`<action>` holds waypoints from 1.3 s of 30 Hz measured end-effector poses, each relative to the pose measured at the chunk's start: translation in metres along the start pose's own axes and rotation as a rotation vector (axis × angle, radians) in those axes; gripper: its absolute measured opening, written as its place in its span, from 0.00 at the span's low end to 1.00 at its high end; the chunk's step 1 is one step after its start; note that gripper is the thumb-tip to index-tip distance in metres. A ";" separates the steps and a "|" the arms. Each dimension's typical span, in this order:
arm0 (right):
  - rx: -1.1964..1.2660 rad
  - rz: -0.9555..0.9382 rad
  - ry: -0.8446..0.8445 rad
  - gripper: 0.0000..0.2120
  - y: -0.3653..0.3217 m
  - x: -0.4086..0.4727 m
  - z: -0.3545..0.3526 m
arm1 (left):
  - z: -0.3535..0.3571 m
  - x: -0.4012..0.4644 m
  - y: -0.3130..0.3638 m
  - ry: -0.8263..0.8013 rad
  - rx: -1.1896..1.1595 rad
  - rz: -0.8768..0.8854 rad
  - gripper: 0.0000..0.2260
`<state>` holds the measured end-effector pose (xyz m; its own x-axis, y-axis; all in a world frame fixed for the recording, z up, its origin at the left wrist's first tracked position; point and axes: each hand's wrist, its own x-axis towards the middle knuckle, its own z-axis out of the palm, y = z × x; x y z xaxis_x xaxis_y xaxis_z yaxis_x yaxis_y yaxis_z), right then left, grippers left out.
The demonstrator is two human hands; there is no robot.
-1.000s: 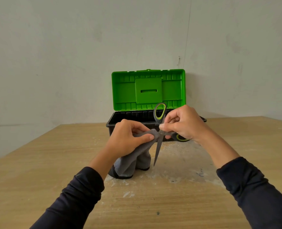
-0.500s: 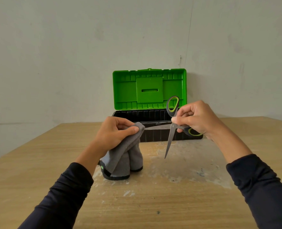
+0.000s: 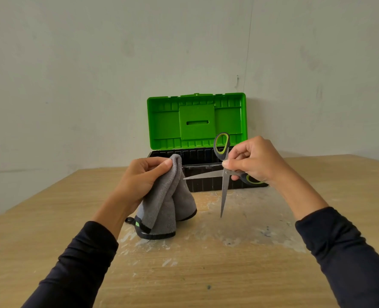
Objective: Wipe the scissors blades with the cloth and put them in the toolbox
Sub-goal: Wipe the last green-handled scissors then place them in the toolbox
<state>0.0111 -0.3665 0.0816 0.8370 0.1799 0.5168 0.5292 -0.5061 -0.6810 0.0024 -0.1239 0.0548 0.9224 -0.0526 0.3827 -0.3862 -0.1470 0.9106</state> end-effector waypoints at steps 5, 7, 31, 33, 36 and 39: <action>-0.070 -0.064 -0.037 0.07 -0.009 -0.001 0.016 | 0.014 0.000 -0.002 -0.035 0.291 0.184 0.04; -0.111 -0.076 -0.051 0.08 -0.012 -0.001 0.022 | 0.019 -0.001 -0.004 -0.054 0.451 0.274 0.03; -0.075 0.004 -0.096 0.05 -0.005 -0.001 0.011 | 0.017 0.003 -0.019 -0.151 0.633 0.296 0.03; 0.016 0.064 -0.124 0.05 -0.002 -0.001 0.007 | 0.013 0.005 -0.020 -0.181 0.640 0.271 0.04; 0.124 0.070 -0.149 0.08 0.001 0.001 -0.004 | 0.005 0.005 -0.018 -0.205 0.479 0.194 0.07; -0.044 -0.034 -0.231 0.13 -0.001 -0.001 -0.005 | 0.003 0.005 -0.015 -0.231 0.442 0.168 0.08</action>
<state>0.0092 -0.3709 0.0843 0.8311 0.3832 0.4031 0.5553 -0.5316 -0.6396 0.0125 -0.1247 0.0422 0.8454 -0.3198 0.4278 -0.5340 -0.5183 0.6679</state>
